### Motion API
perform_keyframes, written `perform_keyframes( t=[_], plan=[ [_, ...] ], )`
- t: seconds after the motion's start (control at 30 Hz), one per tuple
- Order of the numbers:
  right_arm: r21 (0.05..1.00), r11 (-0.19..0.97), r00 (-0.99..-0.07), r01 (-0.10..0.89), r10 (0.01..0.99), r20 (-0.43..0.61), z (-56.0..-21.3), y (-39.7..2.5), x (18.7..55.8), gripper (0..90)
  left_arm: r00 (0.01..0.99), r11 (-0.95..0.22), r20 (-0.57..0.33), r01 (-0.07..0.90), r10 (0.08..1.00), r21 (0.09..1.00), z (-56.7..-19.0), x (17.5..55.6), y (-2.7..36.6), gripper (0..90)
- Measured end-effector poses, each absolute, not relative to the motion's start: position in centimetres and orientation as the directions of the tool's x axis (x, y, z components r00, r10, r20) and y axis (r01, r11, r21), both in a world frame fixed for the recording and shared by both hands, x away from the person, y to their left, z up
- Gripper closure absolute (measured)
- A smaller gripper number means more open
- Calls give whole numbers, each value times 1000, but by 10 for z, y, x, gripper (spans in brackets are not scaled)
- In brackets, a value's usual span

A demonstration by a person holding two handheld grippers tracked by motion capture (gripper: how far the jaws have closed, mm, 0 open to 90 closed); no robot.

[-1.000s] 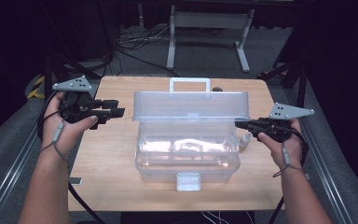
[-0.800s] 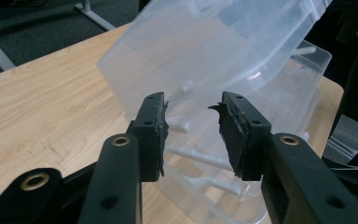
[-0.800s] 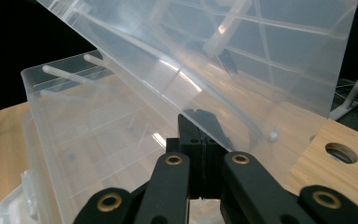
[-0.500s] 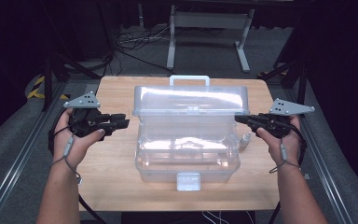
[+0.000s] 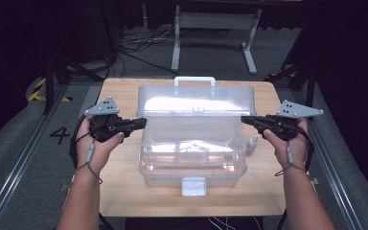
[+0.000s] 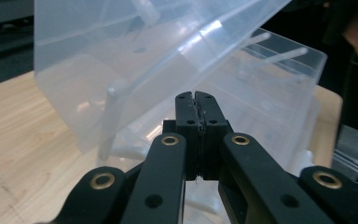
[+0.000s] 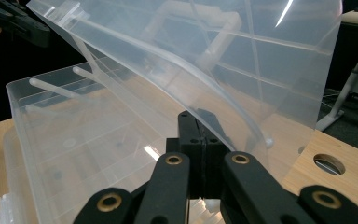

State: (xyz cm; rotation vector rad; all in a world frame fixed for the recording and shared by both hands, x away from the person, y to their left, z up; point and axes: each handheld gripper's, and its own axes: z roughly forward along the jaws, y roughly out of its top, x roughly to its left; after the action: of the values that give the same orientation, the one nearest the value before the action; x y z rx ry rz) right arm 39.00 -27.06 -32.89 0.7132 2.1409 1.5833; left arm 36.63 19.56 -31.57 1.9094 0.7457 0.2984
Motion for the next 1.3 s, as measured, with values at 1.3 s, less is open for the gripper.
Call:
perform_keyframes(
  t=[1.3],
  plan=[
    [965,214,-779,149,627,-18,-322,-282,376,900,725,-250,-79,335,685,909,-312,384,184,897]
  ],
)
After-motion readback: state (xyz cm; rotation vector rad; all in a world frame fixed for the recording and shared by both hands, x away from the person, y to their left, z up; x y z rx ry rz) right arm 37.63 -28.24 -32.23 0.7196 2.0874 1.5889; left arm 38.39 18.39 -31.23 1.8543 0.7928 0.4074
